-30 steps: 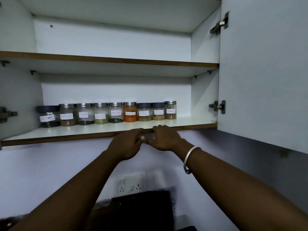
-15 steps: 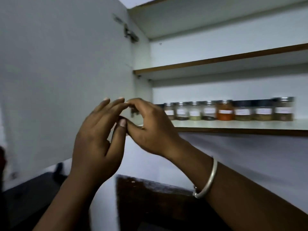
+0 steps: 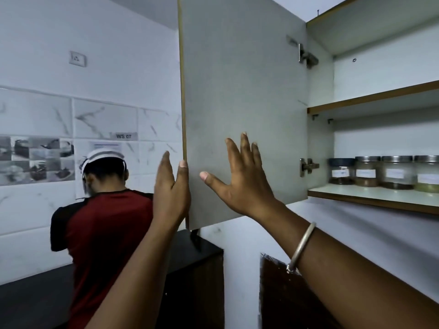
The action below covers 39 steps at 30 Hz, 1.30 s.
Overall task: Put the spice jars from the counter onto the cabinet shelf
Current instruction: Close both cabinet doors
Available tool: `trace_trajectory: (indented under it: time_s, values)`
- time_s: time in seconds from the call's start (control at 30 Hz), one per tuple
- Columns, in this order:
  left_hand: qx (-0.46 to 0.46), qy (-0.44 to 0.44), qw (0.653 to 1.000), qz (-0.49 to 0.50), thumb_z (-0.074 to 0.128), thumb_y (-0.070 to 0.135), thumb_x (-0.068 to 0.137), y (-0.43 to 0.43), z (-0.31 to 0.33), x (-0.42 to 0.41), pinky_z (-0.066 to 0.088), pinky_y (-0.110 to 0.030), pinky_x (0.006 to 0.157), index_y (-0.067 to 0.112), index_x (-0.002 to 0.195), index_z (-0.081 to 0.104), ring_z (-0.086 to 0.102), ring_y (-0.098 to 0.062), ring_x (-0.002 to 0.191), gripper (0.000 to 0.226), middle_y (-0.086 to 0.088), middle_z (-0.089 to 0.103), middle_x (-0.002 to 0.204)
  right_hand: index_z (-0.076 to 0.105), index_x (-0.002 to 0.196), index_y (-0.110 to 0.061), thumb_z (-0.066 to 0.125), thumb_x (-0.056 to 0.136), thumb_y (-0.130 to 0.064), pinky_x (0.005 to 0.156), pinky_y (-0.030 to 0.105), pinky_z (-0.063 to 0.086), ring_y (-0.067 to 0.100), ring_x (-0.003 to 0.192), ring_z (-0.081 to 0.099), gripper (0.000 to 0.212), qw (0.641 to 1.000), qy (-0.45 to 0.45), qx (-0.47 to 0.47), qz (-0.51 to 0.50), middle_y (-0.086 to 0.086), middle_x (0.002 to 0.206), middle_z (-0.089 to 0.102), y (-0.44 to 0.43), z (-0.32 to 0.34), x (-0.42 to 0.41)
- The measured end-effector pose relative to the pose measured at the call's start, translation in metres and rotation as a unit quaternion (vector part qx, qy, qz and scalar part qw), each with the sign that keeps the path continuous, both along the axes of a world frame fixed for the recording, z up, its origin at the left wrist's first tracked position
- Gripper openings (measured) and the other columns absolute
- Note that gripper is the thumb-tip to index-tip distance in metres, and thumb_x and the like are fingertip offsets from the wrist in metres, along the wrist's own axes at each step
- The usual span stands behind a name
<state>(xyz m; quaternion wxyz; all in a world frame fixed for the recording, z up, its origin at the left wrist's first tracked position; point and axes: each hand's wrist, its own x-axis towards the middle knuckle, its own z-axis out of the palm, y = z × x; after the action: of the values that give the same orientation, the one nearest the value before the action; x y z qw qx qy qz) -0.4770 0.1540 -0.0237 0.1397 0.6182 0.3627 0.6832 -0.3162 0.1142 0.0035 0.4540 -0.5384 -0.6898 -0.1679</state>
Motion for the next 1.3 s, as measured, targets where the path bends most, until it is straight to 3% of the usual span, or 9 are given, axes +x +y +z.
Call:
trace_trajectory:
  time_s: [0.1,0.17,0.4,0.53,0.67,0.8,0.97,1.1,1.3]
  values:
    - [-0.010,-0.061,0.977,-0.205,0.037,0.053,0.109,0.012,-0.005,0.005,0.050,-0.023,0.102,0.037,0.152,0.050,0.056,-0.009,0.138,0.047,0.016,0.059,0.148,-0.003,0.160,-0.044,0.030,0.074,-0.092,0.126,0.053,0.013,0.032,0.159,-0.015,0.104,1.000,-0.010,-0.006,0.014,-0.004,0.172,-0.017,0.009,-0.001,-0.007]
    - [-0.001,-0.072,0.968,-0.240,0.036,0.047,0.109,0.014,-0.008,0.007,0.055,-0.034,0.100,0.039,0.142,0.060,0.066,-0.011,0.127,0.041,0.011,0.069,0.139,-0.005,0.158,-0.048,0.032,0.075,-0.092,0.125,0.055,0.015,0.033,0.159,-0.015,0.101,1.000,-0.009,-0.011,0.028,-0.007,0.172,-0.015,0.011,-0.002,-0.010]
    - [0.008,-0.082,0.935,-0.346,0.039,0.017,0.113,-0.016,-0.011,0.014,0.059,-0.024,0.091,0.040,0.133,0.069,0.068,-0.016,0.126,0.043,0.004,0.072,0.135,-0.003,0.157,-0.053,0.039,0.085,-0.083,0.127,0.054,0.013,0.027,0.159,-0.016,0.089,0.996,0.017,0.007,0.084,-0.010,0.172,-0.013,-0.007,-0.010,-0.005]
    - [0.080,-0.060,0.919,-0.382,0.053,0.024,0.107,-0.055,-0.019,0.050,0.057,-0.023,0.094,0.028,0.138,0.068,0.067,-0.020,0.128,0.034,-0.001,0.072,0.135,0.009,0.162,-0.041,0.038,0.094,-0.068,0.130,0.047,0.009,0.011,0.160,-0.009,0.078,0.985,0.067,0.096,0.125,-0.008,0.174,-0.002,-0.043,-0.020,0.020]
    - [0.180,0.007,0.918,-0.353,0.061,0.036,0.098,-0.089,-0.020,0.110,0.053,-0.018,0.098,0.031,0.140,0.066,0.064,-0.013,0.129,0.042,0.004,0.068,0.139,0.025,0.156,-0.042,0.044,0.100,-0.048,0.125,0.046,0.029,0.010,0.156,0.024,0.060,0.938,0.203,0.130,0.248,-0.010,0.168,0.029,-0.091,-0.025,0.064]
    - [0.262,0.081,0.904,-0.328,0.052,0.056,0.101,-0.108,-0.023,0.188,0.038,-0.021,0.116,0.029,0.158,0.043,0.040,-0.020,0.150,0.064,0.008,0.042,0.156,0.036,0.155,-0.019,0.039,0.106,-0.019,0.108,0.017,0.042,0.001,0.137,0.051,0.049,0.917,0.248,0.144,0.277,-0.018,0.146,0.057,-0.139,-0.028,0.129]
    - [0.334,0.160,0.893,-0.255,0.023,0.073,0.100,-0.118,-0.025,0.286,0.004,-0.073,0.123,0.040,0.165,0.001,-0.012,-0.033,0.162,0.076,-0.003,-0.009,0.176,0.047,0.151,-0.021,0.041,0.107,-0.035,0.112,0.025,0.046,0.008,0.138,0.054,0.047,0.922,0.312,0.125,0.193,-0.007,0.147,0.060,-0.185,-0.030,0.199]
    - [0.381,0.179,0.880,-0.222,0.010,0.073,0.100,-0.127,-0.021,0.364,0.002,-0.075,0.120,0.025,0.166,0.011,-0.006,-0.040,0.161,0.081,-0.012,0.000,0.176,0.058,0.132,-0.042,0.043,0.106,-0.037,0.094,0.014,0.053,-0.005,0.124,0.061,0.031,0.928,0.327,0.166,0.064,-0.027,0.129,0.067,-0.209,-0.032,0.252]
    - [0.385,0.237,0.883,-0.125,0.017,0.064,0.104,-0.124,-0.019,0.448,0.014,-0.073,0.119,0.025,0.166,0.021,0.008,-0.042,0.160,0.073,-0.013,0.012,0.175,0.061,0.131,-0.032,0.050,0.108,-0.027,0.083,0.014,0.056,-0.005,0.112,0.067,0.026,0.935,0.318,0.136,-0.072,-0.022,0.118,0.071,-0.220,-0.019,0.320]
